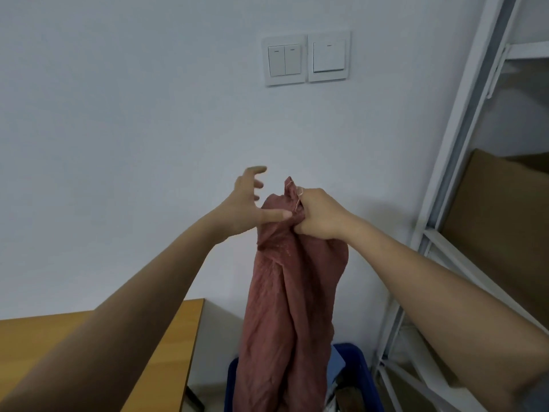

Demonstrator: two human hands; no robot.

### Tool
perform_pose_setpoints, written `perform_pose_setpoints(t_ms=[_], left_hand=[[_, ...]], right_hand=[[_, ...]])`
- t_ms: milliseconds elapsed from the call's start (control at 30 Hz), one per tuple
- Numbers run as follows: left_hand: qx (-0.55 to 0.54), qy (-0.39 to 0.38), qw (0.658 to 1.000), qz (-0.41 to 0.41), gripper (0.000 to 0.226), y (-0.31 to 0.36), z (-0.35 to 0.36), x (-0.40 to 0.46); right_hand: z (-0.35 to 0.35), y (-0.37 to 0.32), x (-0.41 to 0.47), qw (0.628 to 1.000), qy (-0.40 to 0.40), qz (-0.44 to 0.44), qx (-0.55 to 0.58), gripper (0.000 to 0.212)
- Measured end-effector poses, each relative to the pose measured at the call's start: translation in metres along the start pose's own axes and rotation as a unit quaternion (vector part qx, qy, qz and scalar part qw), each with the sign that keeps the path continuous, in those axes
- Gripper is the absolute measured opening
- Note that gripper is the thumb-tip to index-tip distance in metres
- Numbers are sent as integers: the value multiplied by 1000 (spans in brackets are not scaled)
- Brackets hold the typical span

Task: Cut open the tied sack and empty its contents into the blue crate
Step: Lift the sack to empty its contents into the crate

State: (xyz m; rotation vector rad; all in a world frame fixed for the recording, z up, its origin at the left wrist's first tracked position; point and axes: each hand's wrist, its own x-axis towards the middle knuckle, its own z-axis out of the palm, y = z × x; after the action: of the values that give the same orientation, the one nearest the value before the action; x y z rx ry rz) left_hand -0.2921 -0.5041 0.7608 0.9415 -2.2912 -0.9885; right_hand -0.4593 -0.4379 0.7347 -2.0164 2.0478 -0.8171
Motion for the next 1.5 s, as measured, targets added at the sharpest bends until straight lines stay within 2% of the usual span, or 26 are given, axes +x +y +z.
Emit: perform_pose_setpoints(t_ms=[67,100,167,233,300,367,433,533,600,667,733,833,900,933,1033,1133,1267,1400,1500], left_hand=[[109,-63,990,69,114,3,0,-7],[190,-76,974,99,124,1,4,-8],[344,-40,929,133,137,-5,15,-9],[441,26,883,160,133,-11,22,-8],[467,69,859,198,117,-16,24,-5],[438,87,869,214,97,-19,24,-1],[388,87,895,201,79,-19,25,1],[363,86,915,155,50,-15,23,2],[343,99,926,123,33,-13,22,1],[289,113,946,92,19,-14,21,2],[230,122,964,59,16,-16,16,4],[152,136,978,35,9,-18,9,10],[71,113,991,19,7,-15,11,11],[30,96,995,7,3,-12,13,10],[-33,54,998,-21,11,-9,15,3],[-31,4,999,-39,11,-5,10,1],[-11,-54,996,-69,19,-4,9,-1],[-9,-59,994,-90,16,-8,11,0],[52,-19,997,-50,22,-5,13,1]], right_hand=[[-6,-6,0,1000,-1,11,24,31],[-9,-10,0,999,-3,16,34,34],[-12,-18,1,998,-6,24,51,40],[-13,-22,2,998,-9,33,61,39],[-12,-23,2,996,-15,47,69,35],[-12,-23,1,996,-20,58,70,35],[-12,-26,-1,995,-26,67,72,41],[-11,-29,-9,993,-32,55,98,76],[-12,-32,-14,996,-9,8,93,89],[-13,-33,-18,998,21,-52,21,93],[-11,-32,-23,989,30,-100,-104,104],[1,-30,-33,942,31,-128,-310,129],[12,-26,-35,910,61,-133,-388,135],[15,-24,-35,900,78,-137,-407,130],[19,-20,-33,886,125,-150,-421,97],[28,-18,-29,878,177,-138,-424,76],[34,-9,-18,858,275,-178,-396,50],[28,-13,-11,890,245,-172,-343,54],[17,-17,-10,925,178,-122,-314,56]])
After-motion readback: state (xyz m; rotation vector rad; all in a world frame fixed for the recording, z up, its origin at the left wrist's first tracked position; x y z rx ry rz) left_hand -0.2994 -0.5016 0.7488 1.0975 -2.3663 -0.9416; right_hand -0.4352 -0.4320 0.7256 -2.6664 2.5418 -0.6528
